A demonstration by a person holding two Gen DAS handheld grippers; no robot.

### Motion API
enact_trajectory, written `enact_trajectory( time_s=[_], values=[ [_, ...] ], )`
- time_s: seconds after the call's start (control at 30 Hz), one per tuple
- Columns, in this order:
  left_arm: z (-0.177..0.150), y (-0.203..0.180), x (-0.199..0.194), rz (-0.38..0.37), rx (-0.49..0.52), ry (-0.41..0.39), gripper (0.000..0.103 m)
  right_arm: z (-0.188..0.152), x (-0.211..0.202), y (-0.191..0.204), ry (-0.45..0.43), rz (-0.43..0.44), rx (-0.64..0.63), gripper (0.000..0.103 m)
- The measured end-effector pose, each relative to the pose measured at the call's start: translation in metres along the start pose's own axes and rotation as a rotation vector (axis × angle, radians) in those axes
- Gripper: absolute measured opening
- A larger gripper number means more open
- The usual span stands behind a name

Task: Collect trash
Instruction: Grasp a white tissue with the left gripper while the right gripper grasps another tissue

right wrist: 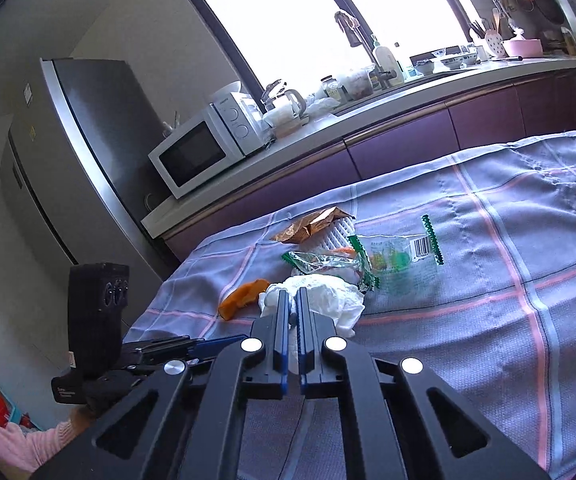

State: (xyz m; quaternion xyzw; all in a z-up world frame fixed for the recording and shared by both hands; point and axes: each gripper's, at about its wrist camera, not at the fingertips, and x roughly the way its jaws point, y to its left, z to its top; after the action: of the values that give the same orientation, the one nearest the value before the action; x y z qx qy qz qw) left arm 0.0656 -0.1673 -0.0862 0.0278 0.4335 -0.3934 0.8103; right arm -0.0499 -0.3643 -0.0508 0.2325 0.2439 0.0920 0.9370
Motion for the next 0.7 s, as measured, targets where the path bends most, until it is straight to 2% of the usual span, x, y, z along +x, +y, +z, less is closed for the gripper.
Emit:
enact_trajectory(
  time_s=[0.1,0.2,0.5,0.7],
  values=[
    [-0.001,0.0,0.001,0.002,-0.006,0.007,0.02,0.001,-0.004,-0.003,-0.009,0.008,0.013,0.003],
    [-0.003,0.001,-0.004,0.007,-0.005,-0.007,0.015,0.002,-0.006,-0.003,-0.018,0.018,0.017,0.003],
    [-0.011,0.007,-0.048,0.019,0.003,-0.085,0.014,0.005,0.001,0.018,-0.013,0.092,-0.01,0.003],
    [-0.027,0.017,-0.075,0.058,-0.001,-0.111,0.014,0.002,0.013,0.039,0.01,0.136,-0.033,0.003]
  ],
)
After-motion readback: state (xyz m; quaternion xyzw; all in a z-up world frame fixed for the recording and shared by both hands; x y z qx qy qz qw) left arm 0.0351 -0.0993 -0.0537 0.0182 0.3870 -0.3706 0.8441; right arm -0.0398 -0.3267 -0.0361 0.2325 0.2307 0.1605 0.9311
